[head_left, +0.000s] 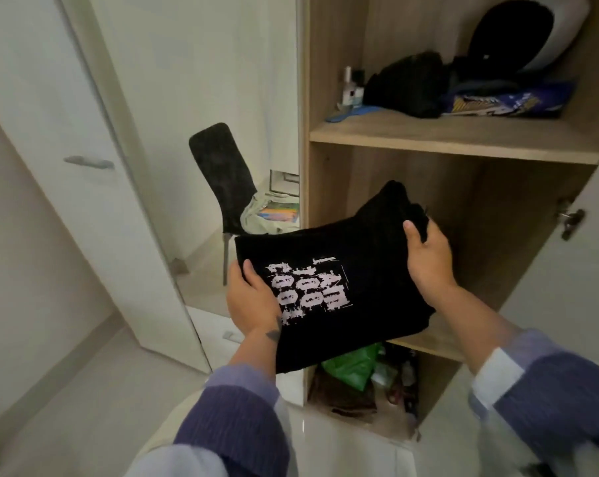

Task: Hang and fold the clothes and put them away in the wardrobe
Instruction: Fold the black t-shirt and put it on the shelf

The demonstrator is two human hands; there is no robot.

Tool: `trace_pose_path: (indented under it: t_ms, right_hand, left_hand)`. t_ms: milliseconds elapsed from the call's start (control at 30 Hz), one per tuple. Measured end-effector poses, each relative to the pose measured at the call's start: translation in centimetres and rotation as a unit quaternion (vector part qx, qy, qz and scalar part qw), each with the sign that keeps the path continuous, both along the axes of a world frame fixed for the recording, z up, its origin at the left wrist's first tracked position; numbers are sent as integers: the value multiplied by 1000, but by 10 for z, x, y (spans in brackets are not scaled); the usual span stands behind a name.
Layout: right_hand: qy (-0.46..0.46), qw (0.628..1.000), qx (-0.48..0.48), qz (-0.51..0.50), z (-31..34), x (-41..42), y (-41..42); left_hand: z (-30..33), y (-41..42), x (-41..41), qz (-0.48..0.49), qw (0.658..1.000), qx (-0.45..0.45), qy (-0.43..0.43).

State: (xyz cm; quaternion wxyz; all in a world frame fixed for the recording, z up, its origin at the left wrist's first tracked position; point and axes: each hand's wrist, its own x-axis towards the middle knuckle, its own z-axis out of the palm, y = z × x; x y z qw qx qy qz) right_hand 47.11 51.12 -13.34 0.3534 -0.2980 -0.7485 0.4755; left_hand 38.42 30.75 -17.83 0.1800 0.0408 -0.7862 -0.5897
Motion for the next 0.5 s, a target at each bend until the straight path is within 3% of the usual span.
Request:
trace_pose_path:
  t_ms: [167, 500]
  right_hand:
    - [-65, 994, -34, -80, -54, 20, 62]
    - [-82, 979, -85, -166, -184, 14, 147]
  left_hand:
    - [-39, 67, -7, -81, 995, -55, -18]
    - [-158, 185, -69, -204, 971, -116, -54]
